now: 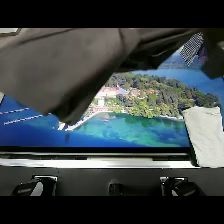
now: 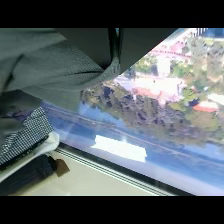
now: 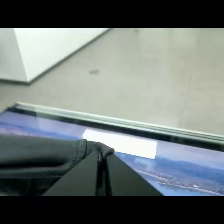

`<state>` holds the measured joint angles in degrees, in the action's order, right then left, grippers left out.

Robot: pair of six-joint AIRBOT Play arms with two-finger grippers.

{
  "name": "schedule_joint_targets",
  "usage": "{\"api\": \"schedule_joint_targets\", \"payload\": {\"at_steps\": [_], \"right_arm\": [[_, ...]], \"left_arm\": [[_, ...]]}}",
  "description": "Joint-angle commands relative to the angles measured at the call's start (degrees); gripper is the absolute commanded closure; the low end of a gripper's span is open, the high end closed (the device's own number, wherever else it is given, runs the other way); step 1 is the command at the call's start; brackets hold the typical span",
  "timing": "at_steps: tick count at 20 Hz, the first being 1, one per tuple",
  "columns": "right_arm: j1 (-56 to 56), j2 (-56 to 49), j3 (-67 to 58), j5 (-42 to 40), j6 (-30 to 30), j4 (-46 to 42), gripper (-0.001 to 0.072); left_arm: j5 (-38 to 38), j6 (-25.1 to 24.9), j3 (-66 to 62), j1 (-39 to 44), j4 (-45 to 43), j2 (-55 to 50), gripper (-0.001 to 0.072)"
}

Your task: Fold the clothes and pants, and hang the long-sleeved shirts on hangers.

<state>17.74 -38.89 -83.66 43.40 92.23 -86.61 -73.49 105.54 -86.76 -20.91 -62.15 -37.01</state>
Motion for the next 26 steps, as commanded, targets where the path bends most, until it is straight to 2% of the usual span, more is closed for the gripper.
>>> {"api": "schedule_joint_targets", "payload": {"at_steps": [1, 6, 9, 11, 13, 15, 18, 19, 21, 22, 23, 26], "right_arm": [[-0.04, 1.4, -0.17, 2.78, 5.99, 0.13, 0.0681], [-0.04, -12.87, -0.13, 11.91, 7.72, 10.71, 0.0681], [-0.02, -25.97, -0.13, 14.27, 7.67, 17.44, 0.0681], [-0.02, -35.12, -0.13, 11.93, 7.02, 20.09, 0.0681], [-0.02, -43.5, -0.13, 7.17, 7.04, 22.12, 0.0681], [-0.02, -50.12, -0.13, 2.05, 6.99, 24.81, 0.0681], [-0.02, -54.95, -0.13, -2.4, 7.04, 26.1, 0.0681], [-0.02, -55.56, -0.13, -3.28, 6.99, 26.05, 0.0681], [-0.04, -55.65, -0.15, -4.42, 6.62, 25.51, 0.0681], [-0.04, -55.39, -0.15, -4.44, 6.56, 25.51, 0.0681], [-0.04, -55.12, -0.15, -4.15, 6.56, 25.49, 0.0681], [-0.04, -54.36, -0.17, -2.8, 4.98, 25.11, 0.0681]], "left_arm": [[-5.14, 5.49, -0.24, -0.17, -5.38, 2.91, 0.0691], [-4.83, 4.0, 9.18, 0.63, -5.16, -1.25, 0.069], [0.61, 0.7, 21.84, 2.67, -5.18, -5.81, 0.069], [10.16, -0.81, 31.58, 3.93, -5.18, -9.53, 0.069], [21.68, -1.2, 40.22, 4.83, -4.94, -14.38, 0.069], [29.81, -1.2, 45.55, 4.98, -3.98, -20.41, 0.0689], [31.87, -1.22, 46.66, 4.92, -3.02, -29.88, 0.0683], [31.74, -1.25, 46.66, 4.92, -2.86, -31.98, 0.0607], [30.84, -2.36, 46.49, 4.24, -2.84, -33.09, 0.0256], [28.7, -3.72, 45.79, 2.62, -2.8, -32.68, 0.0175], [25.38, -5.64, 44.68, 0.44, -2.82, -32.0, 0.0154], [12.26, -11.21, 42.6, -9.2, -2.82, -26.36, 0.0153]]}}
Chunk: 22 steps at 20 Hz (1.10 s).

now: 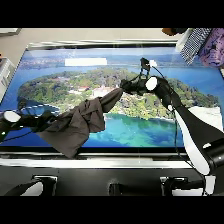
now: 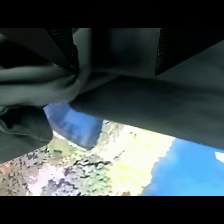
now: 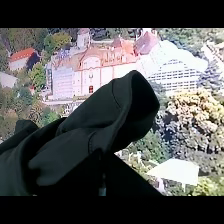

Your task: Fold the clothes and pants, and hang the long-sleeved shirts on hangers.

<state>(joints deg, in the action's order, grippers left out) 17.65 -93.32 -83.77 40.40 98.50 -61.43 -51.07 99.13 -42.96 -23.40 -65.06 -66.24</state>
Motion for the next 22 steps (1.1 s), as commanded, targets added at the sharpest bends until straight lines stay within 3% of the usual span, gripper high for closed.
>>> {"api": "schedule_joint_targets", "payload": {"at_steps": [1, 4, 7, 9, 11, 16, 22], "right_arm": [[0.04, 0.22, -0.07, 1.25, -1.84, -0.35, 0.0681], [0.04, 0.57, -0.07, 5.75, -1.9, -1.66, 0.0681], [0.04, 0.72, -0.07, 8.98, -1.92, -2.8, 0.0681], [0.04, 0.72, -0.07, 10.16, -2.05, -3.19, 0.0681], [0.04, 0.72, -0.07, 11.3, -2.05, -3.23, 0.0681], [0.04, 0.96, -0.07, 12.7, -2.03, -3.23, 0.0681], [0.07, 2.1, -0.07, 12.76, -1.62, -3.19, 0.0681]], "left_arm": [[-13.55, -5.86, -0.68, -9.66, 0.09, 5.73, 0.0153], [-17.79, -3.06, 7.08, -12.48, 2.58, 17.33, 0.0153], [-25.11, -0.83, 17.4, -10.58, 7.21, 27.28, 0.0153], [-26.12, 2.4, 22.82, -8.94, 7.3, 32.48, 0.0154], [-25.88, 4.63, 26.75, -8.0, 8.15, 35.21, 0.0154], [-23.58, 4.37, 31.8, -7.3, 10.49, 34.4, 0.0154], [-12.87, 4.42, 32.39, -1.92, 15.72, 32.52, 0.0154]]}}
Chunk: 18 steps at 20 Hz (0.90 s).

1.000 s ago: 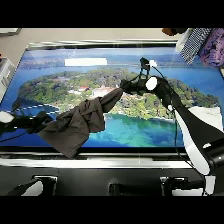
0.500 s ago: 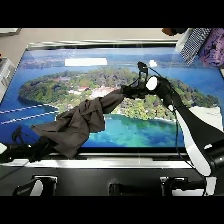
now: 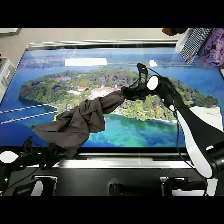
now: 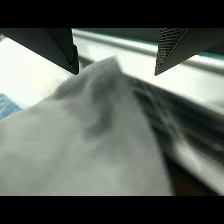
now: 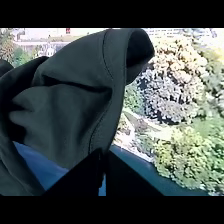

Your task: Fold the clothes and pants, and hang the long-sleeved shirts on hangers.

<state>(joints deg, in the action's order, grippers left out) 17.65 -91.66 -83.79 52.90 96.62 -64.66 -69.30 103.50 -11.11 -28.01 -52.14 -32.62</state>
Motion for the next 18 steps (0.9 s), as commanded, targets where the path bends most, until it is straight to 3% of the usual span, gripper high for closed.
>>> {"api": "schedule_joint_targets", "payload": {"at_steps": [1, 6, 7, 8, 9, 10, 12, 14, 18], "right_arm": [[0.07, 0.55, -0.04, 0.37, 0.31, 0.04, 0.0681], [0.04, 1.07, -0.04, 0.85, 1.42, -0.07, 0.0681], [0.07, 1.07, -0.04, 1.01, 1.86, -0.07, 0.0681], [0.04, 1.07, -0.04, 1.16, 2.32, -0.07, 0.0681], [0.04, 1.14, -0.04, 1.49, 2.91, -0.11, 0.0681], [0.04, 1.44, -0.04, 1.66, 2.91, -0.61, 0.0682], [0.04, 3.41, -0.07, 1.42, 3.41, -5.84, 0.0682], [0.04, 7.52, -0.07, 0.48, 6.4, -17.7, 0.0683], [0.04, 20.15, -0.07, -5.77, 9.33, -35.36, 0.0683]], "left_arm": [[6.82, 0.07, 0.55, 4.46, 3.15, -2.69, 0.0153], [12.92, -0.09, 0.48, 11.47, 7.26, -11.39, 0.0155], [14.4, -0.24, 0.42, 12.72, 8.72, -12.59, 0.0196], [15.52, -1.31, 0.31, 13.6, 10.03, -13.4, 0.0324], [16.06, -4.39, 0.02, 13.79, 11.65, -13.79, 0.0613], [15.85, -7.28, -0.74, 13.62, 12.59, -13.73, 0.0689], [13.68, -12.92, -4.66, 12.2, 12.66, -13.27, 0.069], [9.38, -17.7, -12.02, 8.5, 12.5, -12.98, 0.0691], [2.8, -19.54, -33.2, -2.32, 12.52, -11.26, 0.069]]}}
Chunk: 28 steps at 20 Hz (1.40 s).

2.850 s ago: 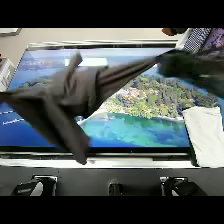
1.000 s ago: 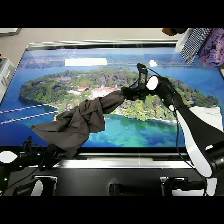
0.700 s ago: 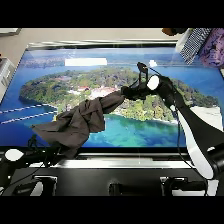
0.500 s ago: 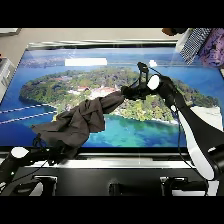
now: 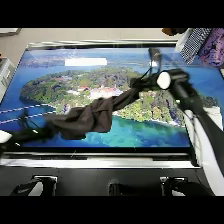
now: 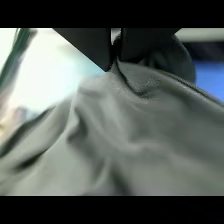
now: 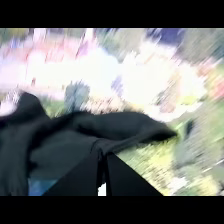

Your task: Fold the clothes and pants, and hang the long-sleeved shirts on hangers.

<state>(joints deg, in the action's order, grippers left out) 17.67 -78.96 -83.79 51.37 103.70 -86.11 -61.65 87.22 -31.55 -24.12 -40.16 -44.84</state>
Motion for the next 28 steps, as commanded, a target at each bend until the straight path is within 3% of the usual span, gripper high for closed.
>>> {"api": "schedule_joint_targets", "payload": {"at_steps": [1, 4, 8, 10, 16, 19, 23, 25, 28], "right_arm": [[0.02, 10.62, -0.07, -5.07, 2.25, -16.72, 0.0683], [0.02, 20.15, -0.07, -4.28, 2.25, -24.15, 0.0683], [0.02, 32.98, -0.07, -2.16, 2.32, -28.59, 0.0683], [0.02, 39.17, -0.07, -1.97, 2.86, -28.48, 0.0683], [0.02, 48.48, -0.07, -1.9, 4.59, -25.97, 0.0682], [0.02, 43.36, 0.04, 2.62, 11.37, -24.61, 0.0682], [0.02, 24.02, 1.64, 10.58, 16.37, -17.14, 0.0681], [0.02, 12.13, 1.66, 9.46, 16.57, -10.47, 0.0682], [0.02, -4.35, 1.64, 1.01, 18.73, -0.07, 0.0682]], "left_arm": [[-5.9, -3.23, -18.49, -8.83, 0.57, 1.57, 0.069], [-7.37, -2.05, -34.95, -15.67, 0.5, 3.85, 0.069], [-7.37, 6.12, -49.83, -23.82, -1.7, 7.52, 0.069], [-7.39, 11.21, -54.14, -27.76, -5.22, 9.68, 0.069], [-9.66, 14.38, -55.87, -30.53, -5.77, 12.66, 0.069], [-11.89, 11.98, -53.86, -29.9, -5.49, 8.74, 0.069], [-11.69, 7.21, -45.22, -20.35, -10.56, -3.5, 0.0691], [-7.91, 7.26, -40.26, -12.59, -19.39, -11.91, 0.0691], [-1.16, 7.26, -36.98, -2.84, -28.24, -26.69, 0.069]]}}
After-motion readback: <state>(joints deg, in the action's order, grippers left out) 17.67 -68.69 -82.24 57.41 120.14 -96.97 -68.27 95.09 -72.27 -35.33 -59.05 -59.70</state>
